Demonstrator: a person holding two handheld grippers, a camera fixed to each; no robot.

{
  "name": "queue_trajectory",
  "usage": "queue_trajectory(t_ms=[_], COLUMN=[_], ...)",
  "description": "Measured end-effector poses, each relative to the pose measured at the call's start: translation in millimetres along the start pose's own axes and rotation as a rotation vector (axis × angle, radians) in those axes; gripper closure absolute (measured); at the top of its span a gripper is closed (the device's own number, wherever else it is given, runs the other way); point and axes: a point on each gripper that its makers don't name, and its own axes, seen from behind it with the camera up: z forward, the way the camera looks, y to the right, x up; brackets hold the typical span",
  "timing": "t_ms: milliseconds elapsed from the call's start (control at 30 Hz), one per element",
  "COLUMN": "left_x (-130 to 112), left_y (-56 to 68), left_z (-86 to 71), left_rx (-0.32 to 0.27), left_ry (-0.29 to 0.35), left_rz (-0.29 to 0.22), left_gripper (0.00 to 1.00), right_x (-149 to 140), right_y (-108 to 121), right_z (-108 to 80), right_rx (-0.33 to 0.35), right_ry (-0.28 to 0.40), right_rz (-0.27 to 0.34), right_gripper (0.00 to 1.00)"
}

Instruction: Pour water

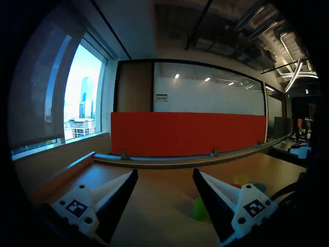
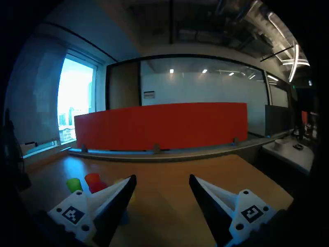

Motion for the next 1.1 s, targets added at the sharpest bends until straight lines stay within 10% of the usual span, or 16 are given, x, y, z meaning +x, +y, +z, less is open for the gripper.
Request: queue_trajectory(t_ms=[600,1100], left_x=[36.7,41.2], left_y=[10.7,49.7], left_z=[24.8,22.1], left_rx=[-0.072,-0.302], left_ry=[-0.038,-0.032], left_rz=[-0.019,0.038], left_gripper=[0.01,0.01], right_x=[58.7,74.4], right_y=[-35.5,-79.4], right_z=[6.8,1.7], right_rx=[0.134,0.384], right_ry=[-0.018,-0.009], right_rz=[0.015,-0.041], right_gripper=[0.01,0.01])
